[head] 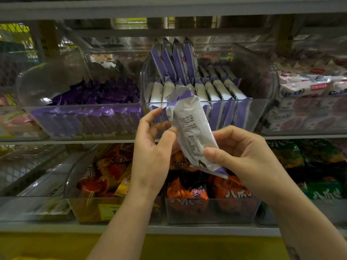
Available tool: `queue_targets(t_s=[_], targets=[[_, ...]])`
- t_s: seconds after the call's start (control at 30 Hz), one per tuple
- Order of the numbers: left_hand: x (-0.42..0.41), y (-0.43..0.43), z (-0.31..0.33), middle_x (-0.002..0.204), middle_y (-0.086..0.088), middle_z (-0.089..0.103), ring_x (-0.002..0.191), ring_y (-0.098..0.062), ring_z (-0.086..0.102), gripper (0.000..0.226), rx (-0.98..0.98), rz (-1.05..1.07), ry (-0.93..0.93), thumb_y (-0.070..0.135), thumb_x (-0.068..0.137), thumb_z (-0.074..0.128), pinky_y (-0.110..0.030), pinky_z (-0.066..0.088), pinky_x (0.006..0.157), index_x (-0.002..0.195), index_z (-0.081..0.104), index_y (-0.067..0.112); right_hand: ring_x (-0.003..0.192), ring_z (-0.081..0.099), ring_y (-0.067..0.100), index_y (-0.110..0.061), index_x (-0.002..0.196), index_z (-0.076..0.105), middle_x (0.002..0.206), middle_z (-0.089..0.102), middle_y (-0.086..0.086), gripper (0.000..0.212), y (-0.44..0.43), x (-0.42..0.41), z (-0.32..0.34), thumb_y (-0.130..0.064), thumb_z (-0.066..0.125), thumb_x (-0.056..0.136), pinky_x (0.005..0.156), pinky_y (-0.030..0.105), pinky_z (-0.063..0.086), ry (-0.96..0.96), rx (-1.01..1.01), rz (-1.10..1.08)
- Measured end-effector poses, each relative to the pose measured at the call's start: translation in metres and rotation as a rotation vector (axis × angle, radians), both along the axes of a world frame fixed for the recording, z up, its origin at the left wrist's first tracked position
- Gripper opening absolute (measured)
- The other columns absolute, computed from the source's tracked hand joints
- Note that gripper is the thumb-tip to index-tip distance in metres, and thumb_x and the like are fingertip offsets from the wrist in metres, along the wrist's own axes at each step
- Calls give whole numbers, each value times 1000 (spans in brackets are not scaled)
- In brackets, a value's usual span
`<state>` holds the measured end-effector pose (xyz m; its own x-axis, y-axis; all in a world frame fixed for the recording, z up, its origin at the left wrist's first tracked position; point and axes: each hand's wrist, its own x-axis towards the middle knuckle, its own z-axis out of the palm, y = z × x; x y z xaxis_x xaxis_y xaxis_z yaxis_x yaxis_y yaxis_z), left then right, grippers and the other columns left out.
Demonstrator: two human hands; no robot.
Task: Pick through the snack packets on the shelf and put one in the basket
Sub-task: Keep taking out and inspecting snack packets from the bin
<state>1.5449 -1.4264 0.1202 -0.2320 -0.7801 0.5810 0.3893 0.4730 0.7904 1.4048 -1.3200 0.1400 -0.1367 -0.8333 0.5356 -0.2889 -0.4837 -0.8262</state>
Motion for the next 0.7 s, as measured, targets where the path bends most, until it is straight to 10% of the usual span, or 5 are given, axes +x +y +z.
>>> queue_targets(t_s=[0.23,0.47,0.6,0.7], targets=[[2,7,7,118,3,67,111,-21,66,37,-73,-31,-28,36,82,62,-28,58,79,119,56,36,88,73,14,-20,92,68,93,77,-2,27,2,-1,4,-30,72,67,71,19,56,-48,-31,-2],[12,22,43,142,22,49,123,-6,57,93,-253,-221,-323,30,78,73,-46,50,100,144,16,61,96,72,20,-23,122,53,107,74,4,46,4,2,37,-19,60,77,67,28,59,-516,-161,151],[4,21,83,131,12,62,106,-12,68,78,-295,-145,-297,19,83,75,-29,58,81,148,35,35,117,61,11,-39,125,52,132,59,-6,37,1,-11,62,-17,54,95,92,36,54,-177,-187,-182],[-12,16,114,97,6,77,76,-13,74,58,-199,-142,-267,13,82,73,-19,57,63,137,53,19,101,59,-11,-35,122,58,120,61,-14,30,2,-27,84,-18,48,100,79,8,48,178,-201,-345]])
